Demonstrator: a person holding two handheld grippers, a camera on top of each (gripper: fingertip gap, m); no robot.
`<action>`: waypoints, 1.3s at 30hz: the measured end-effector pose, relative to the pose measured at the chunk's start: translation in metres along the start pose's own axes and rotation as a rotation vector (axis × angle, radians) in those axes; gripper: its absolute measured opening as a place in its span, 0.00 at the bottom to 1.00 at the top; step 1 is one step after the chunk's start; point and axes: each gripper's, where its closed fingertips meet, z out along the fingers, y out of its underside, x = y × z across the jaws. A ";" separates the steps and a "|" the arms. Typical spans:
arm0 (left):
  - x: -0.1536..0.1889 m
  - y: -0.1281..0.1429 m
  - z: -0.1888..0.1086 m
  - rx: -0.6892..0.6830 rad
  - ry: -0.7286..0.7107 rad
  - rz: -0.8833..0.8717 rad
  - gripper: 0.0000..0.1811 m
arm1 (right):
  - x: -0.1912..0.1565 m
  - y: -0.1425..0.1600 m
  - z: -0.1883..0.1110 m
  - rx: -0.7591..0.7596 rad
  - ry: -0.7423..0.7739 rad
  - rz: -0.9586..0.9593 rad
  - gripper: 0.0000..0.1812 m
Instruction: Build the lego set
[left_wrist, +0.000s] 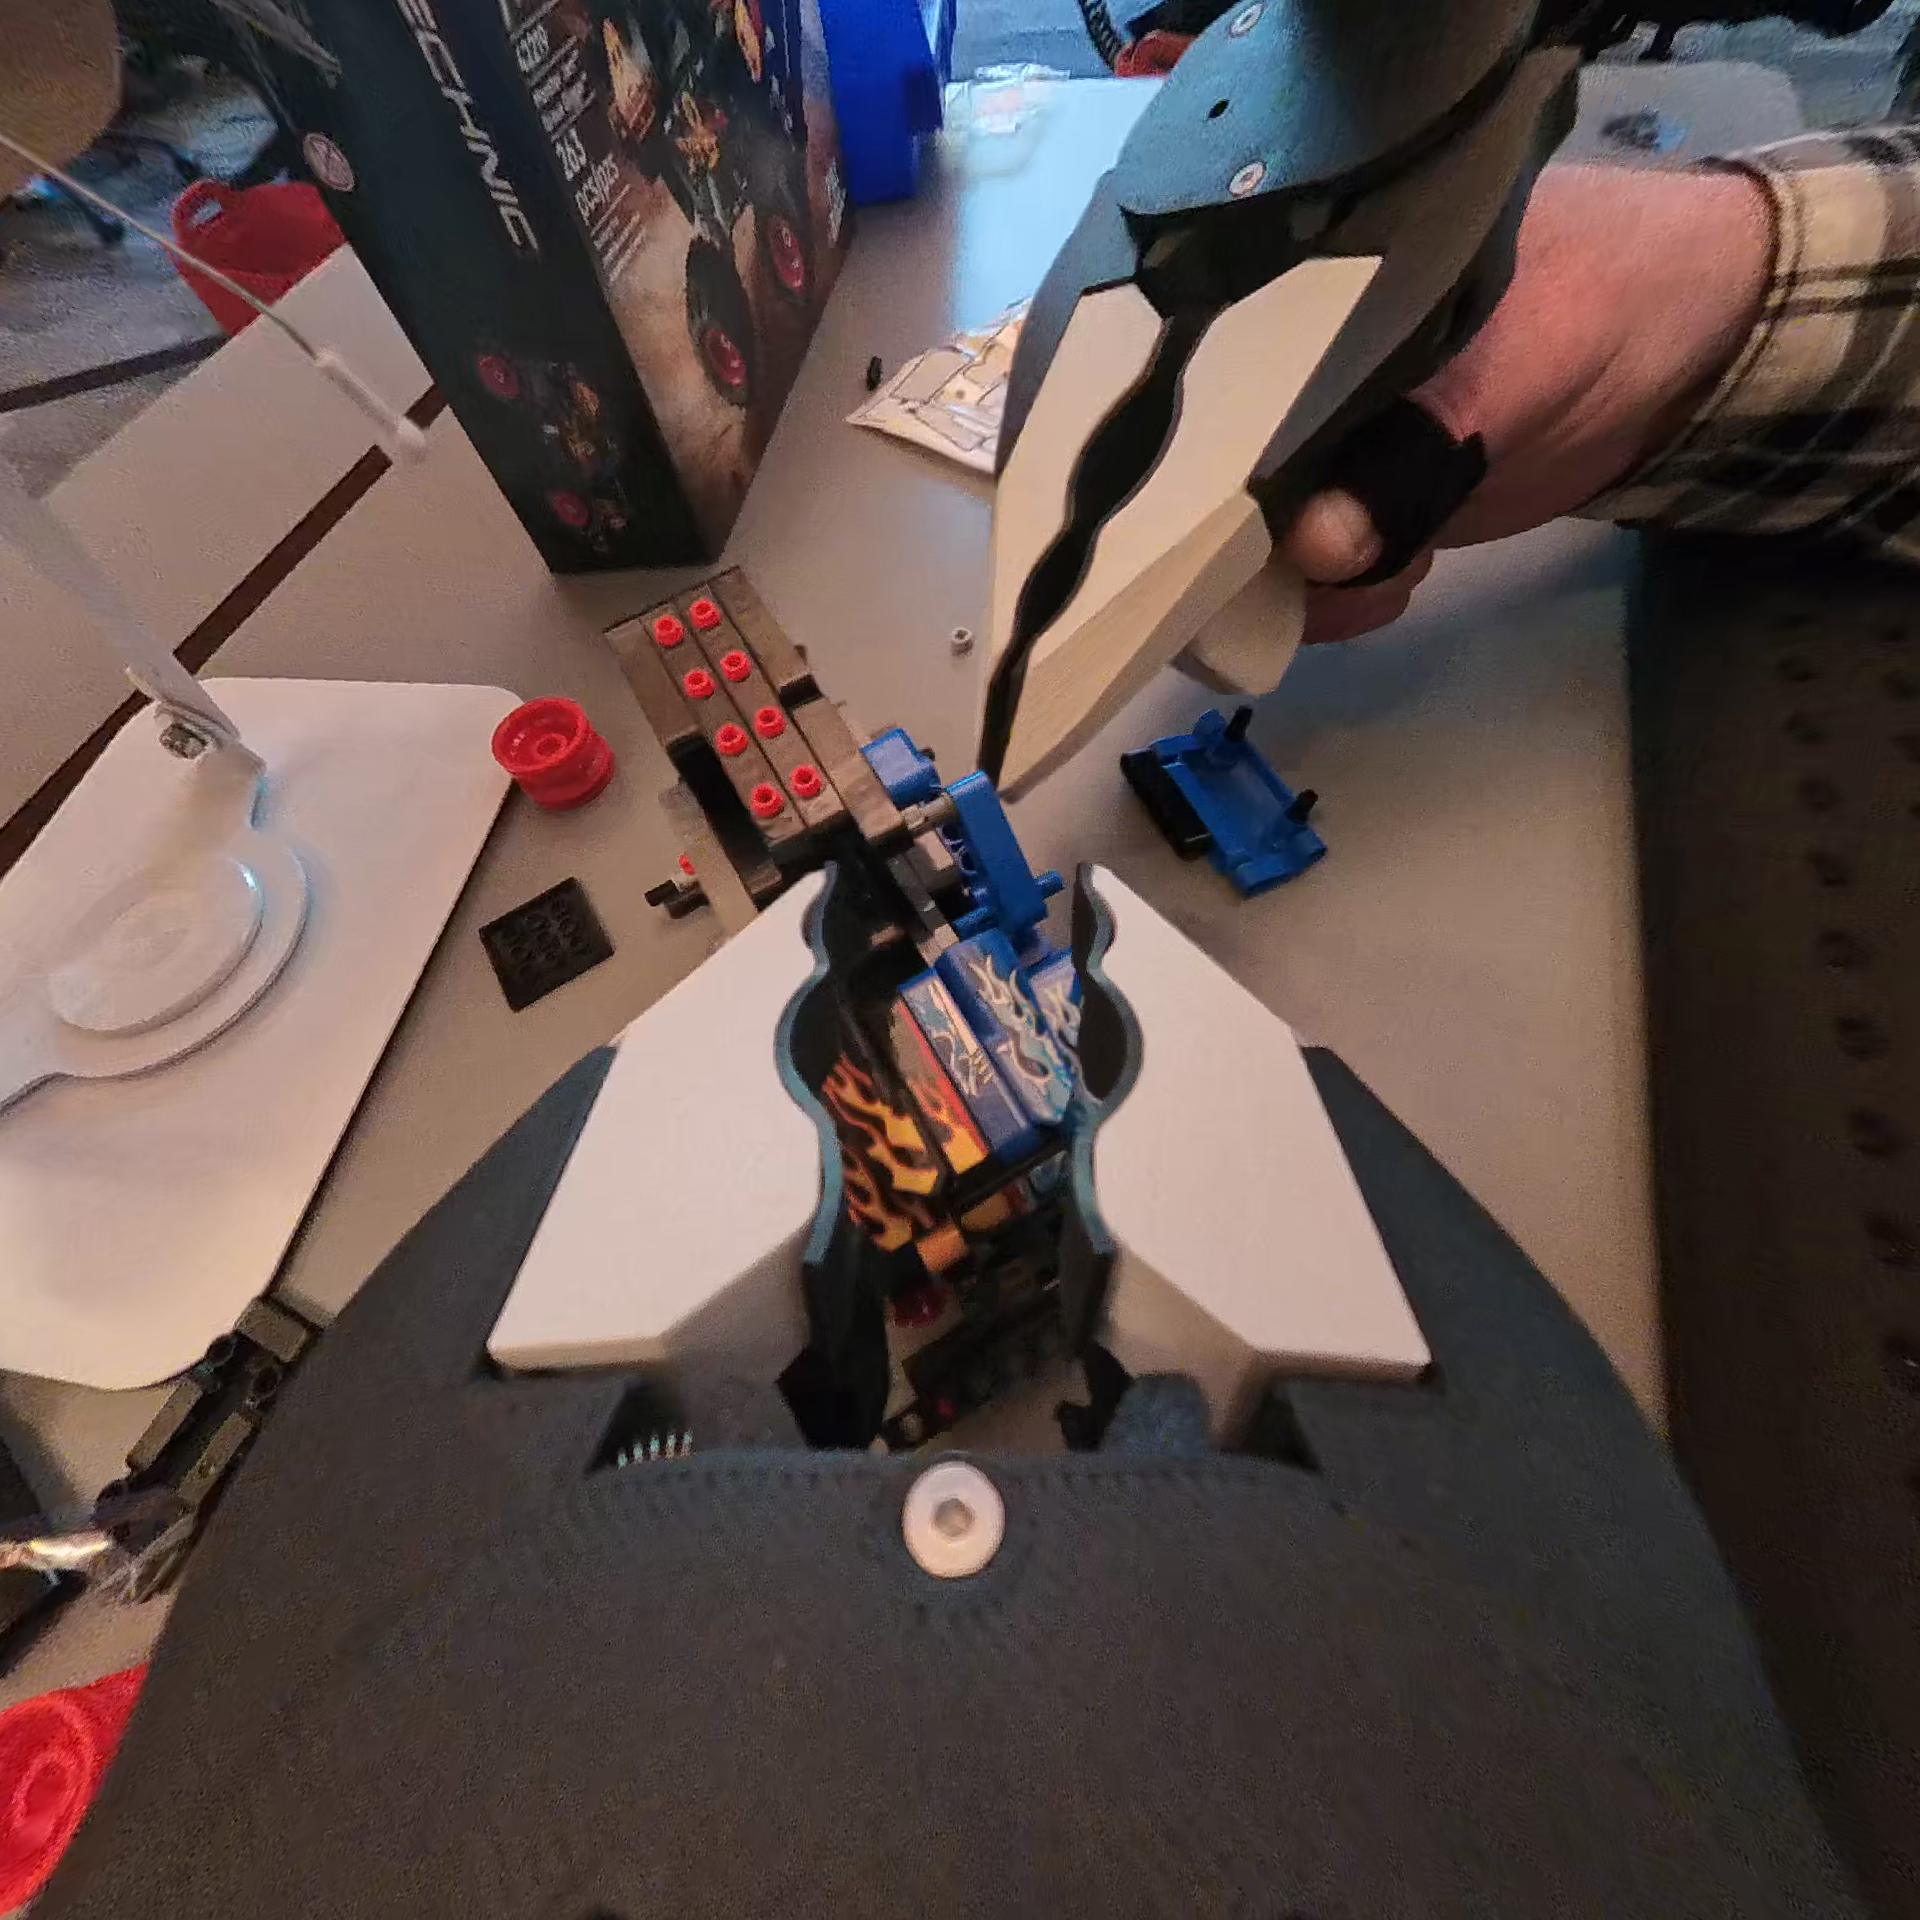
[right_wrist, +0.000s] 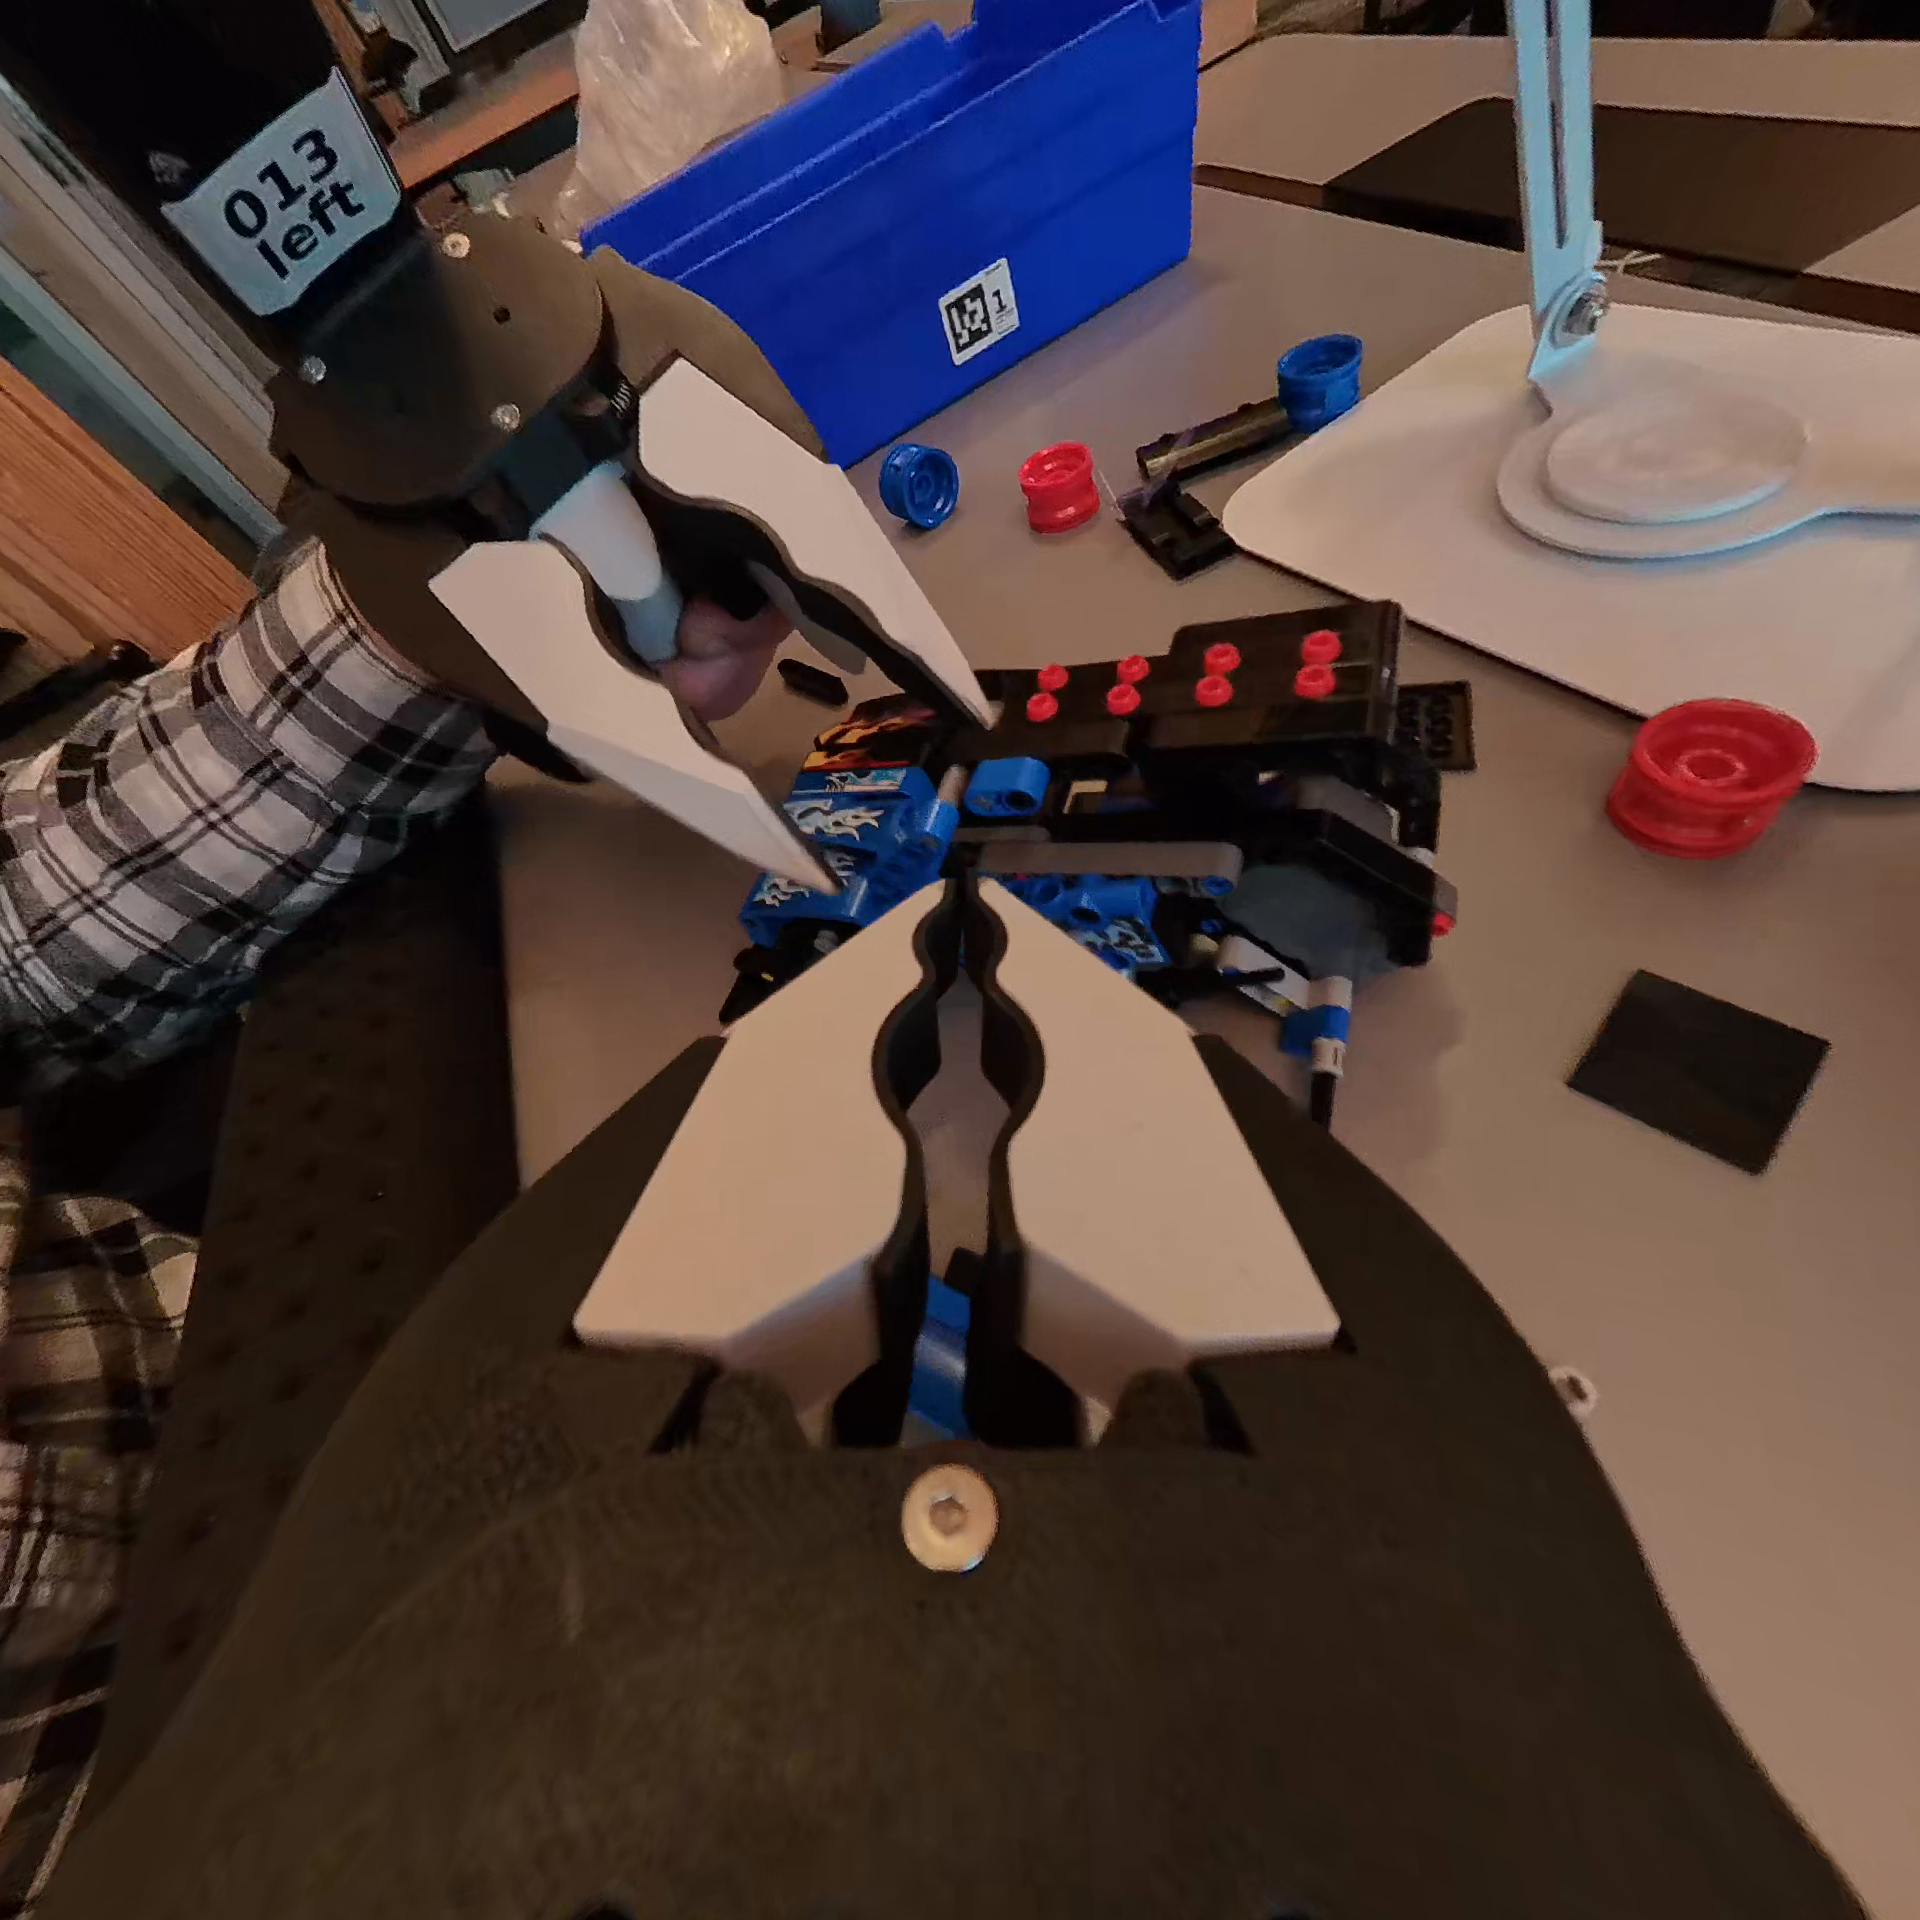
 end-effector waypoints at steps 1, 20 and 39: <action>0.000 0.002 0.003 -0.016 -0.009 0.000 0.23 | -0.001 0.001 0.004 -0.007 -0.004 -0.003 0.00; -0.002 -0.007 0.012 0.008 -0.059 0.029 0.14 | 0.004 0.000 0.015 -0.025 0.089 -0.034 0.00; -0.006 -0.004 0.013 -0.032 -0.090 0.089 0.14 | -0.003 -0.006 0.004 -0.008 0.023 0.011 0.00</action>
